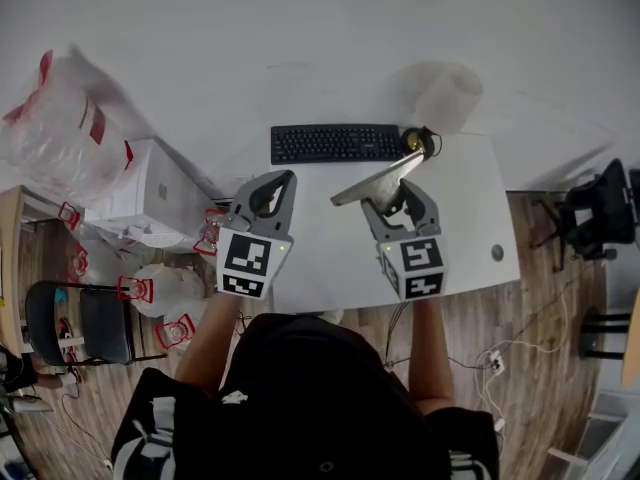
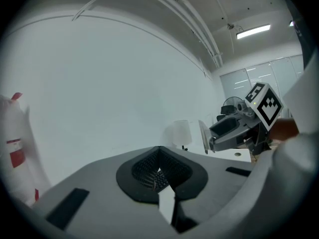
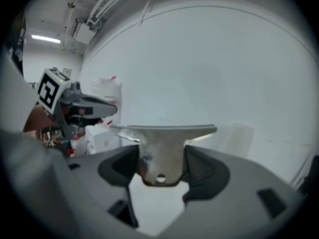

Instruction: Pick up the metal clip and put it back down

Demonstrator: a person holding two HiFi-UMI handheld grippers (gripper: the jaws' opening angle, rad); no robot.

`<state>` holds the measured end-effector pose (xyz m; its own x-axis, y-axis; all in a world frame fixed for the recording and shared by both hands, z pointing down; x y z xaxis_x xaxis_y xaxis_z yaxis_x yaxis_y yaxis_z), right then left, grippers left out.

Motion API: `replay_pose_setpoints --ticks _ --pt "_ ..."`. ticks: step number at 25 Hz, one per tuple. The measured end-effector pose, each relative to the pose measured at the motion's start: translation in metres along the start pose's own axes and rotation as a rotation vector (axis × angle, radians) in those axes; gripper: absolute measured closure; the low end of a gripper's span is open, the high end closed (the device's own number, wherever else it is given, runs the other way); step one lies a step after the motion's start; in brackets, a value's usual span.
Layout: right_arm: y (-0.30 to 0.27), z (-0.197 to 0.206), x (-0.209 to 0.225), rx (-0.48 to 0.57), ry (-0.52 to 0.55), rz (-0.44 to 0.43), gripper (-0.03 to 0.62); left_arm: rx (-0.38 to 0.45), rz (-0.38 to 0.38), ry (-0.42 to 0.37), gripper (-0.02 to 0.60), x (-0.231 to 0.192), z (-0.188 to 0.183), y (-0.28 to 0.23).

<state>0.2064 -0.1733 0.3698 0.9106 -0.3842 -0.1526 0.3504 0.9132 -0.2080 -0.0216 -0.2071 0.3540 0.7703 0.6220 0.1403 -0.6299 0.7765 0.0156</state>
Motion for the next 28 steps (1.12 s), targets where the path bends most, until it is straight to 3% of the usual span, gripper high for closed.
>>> replay_pose_setpoints --ticks 5,11,17,22,28 --pt "-0.012 0.032 -0.015 -0.122 0.011 -0.103 0.309 -0.022 0.005 0.032 0.56 0.0 0.008 0.002" --pt "-0.023 0.088 -0.043 -0.353 0.05 -0.28 0.309 -0.069 -0.011 0.049 0.56 0.0 0.025 0.01" --pt "-0.028 0.149 -0.065 -0.546 0.066 -0.413 0.309 -0.147 -0.041 0.031 0.56 0.005 0.054 0.024" --pt "-0.031 0.195 -0.081 -0.728 0.165 -0.549 0.309 -0.191 -0.066 0.048 0.56 0.011 0.072 0.035" --pt "-0.048 0.235 -0.081 -0.909 0.313 -0.639 0.309 -0.229 -0.111 0.059 0.56 0.007 0.084 0.05"
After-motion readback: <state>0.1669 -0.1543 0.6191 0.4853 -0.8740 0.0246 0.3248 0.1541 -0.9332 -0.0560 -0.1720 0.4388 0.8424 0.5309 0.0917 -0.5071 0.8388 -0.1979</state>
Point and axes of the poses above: the fingertips, and each gripper's own axes: y backward along the fingers, x to its right, z out of its underside, the point moved 9 cm from there along y, backward along the fingers, and after that the axes turned 10 degrees about x, right-handed, at the moved point
